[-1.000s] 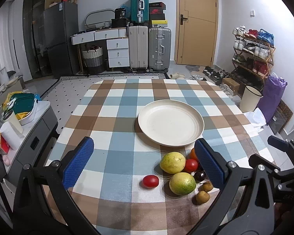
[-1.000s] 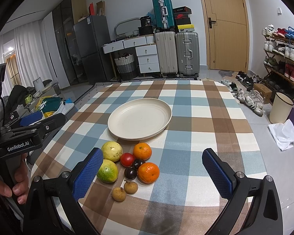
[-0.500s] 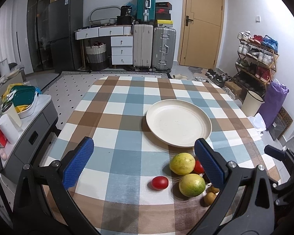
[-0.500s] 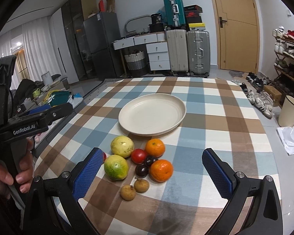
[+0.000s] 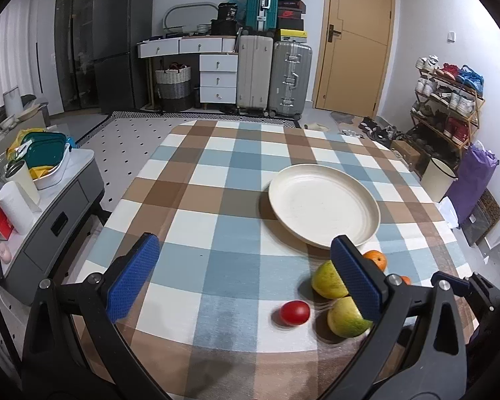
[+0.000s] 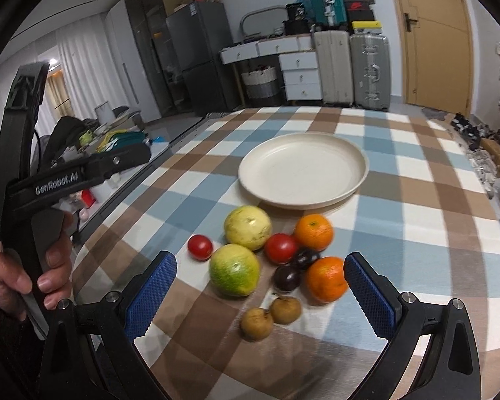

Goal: Organize fruits
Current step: 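Lower the right gripper onto the large green citrus and close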

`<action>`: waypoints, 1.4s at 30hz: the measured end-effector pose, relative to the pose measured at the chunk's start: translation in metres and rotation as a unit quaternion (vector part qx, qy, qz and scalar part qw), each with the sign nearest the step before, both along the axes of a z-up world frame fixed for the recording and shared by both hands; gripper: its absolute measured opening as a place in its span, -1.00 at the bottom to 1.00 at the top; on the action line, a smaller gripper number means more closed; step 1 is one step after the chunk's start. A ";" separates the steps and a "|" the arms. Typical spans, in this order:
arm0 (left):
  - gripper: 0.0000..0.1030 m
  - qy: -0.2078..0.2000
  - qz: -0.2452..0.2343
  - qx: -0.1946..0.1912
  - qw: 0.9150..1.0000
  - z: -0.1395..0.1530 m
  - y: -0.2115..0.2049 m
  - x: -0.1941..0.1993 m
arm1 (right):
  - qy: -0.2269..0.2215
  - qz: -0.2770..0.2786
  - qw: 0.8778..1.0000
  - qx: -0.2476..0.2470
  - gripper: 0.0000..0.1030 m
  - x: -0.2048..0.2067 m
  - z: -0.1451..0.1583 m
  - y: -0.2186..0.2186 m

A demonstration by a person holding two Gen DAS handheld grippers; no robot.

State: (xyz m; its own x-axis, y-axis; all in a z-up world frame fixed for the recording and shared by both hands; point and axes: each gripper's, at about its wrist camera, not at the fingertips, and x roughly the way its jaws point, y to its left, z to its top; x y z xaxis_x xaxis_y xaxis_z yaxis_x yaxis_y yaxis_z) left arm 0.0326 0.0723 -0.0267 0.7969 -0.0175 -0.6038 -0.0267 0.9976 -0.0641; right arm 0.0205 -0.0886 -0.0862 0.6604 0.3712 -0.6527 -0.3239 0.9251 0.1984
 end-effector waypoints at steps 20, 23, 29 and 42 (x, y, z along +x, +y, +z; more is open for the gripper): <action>0.99 0.016 0.023 -0.020 0.999 -0.024 0.030 0.023 | 0.022 0.062 0.996 -0.057 0.81 0.018 -0.027 0.051; 0.99 0.017 0.023 -0.021 0.999 -0.027 0.033 0.024 | 0.030 0.067 0.995 -0.066 0.60 0.022 -0.032 0.054; 0.99 0.019 0.026 -0.023 0.999 -0.030 0.036 0.027 | 0.039 0.069 0.994 -0.078 0.40 0.028 -0.039 0.057; 0.99 0.019 0.026 -0.025 0.999 -0.032 0.039 0.029 | 0.044 0.075 0.989 -0.116 -0.03 0.026 -0.053 0.065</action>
